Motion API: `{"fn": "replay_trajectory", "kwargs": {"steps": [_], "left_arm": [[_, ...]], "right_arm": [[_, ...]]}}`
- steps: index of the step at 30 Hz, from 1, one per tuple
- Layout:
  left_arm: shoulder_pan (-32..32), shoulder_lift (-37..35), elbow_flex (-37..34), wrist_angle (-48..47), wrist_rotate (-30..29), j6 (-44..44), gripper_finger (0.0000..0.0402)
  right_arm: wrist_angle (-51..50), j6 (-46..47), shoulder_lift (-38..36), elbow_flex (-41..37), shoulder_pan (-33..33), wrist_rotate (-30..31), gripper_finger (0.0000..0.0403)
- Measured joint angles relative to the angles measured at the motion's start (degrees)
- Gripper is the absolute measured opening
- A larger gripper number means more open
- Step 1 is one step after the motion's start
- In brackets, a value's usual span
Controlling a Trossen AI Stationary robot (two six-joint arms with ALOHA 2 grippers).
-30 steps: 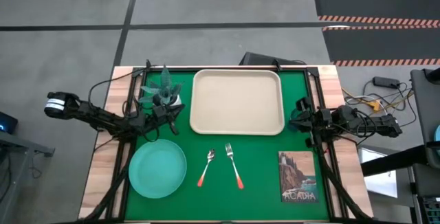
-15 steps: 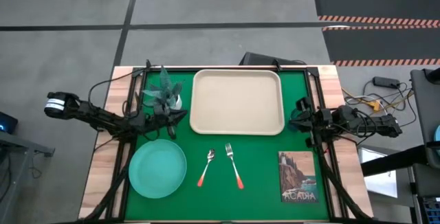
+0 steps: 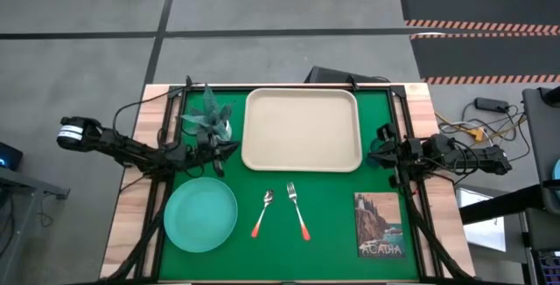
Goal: Pick and place plate/cup/fork/spoon on tray
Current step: Put the light blue plate on the light white tray
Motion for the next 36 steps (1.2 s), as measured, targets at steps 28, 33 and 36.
{"fn": "replay_trajectory", "kwargs": {"steps": [28, 33, 36], "left_arm": [[-3.47, 9.97, 8.84, 2.66, 1.13, -1.91, 0.0000], [-5.76, 10.28, 11.85, -2.00, 0.72, -3.44, 0.0000], [-6.84, 9.39, 13.85, -6.80, -0.55, -6.32, 0.0000]], "right_arm": [[-2.15, -0.07, -0.02, 0.01, 0.00, 0.02, 0.0009], [-0.37, -0.02, -0.04, 0.01, -0.02, 0.04, 0.0009], [0.92, -0.02, -0.04, 0.01, -0.01, 0.04, 0.0009]]}}
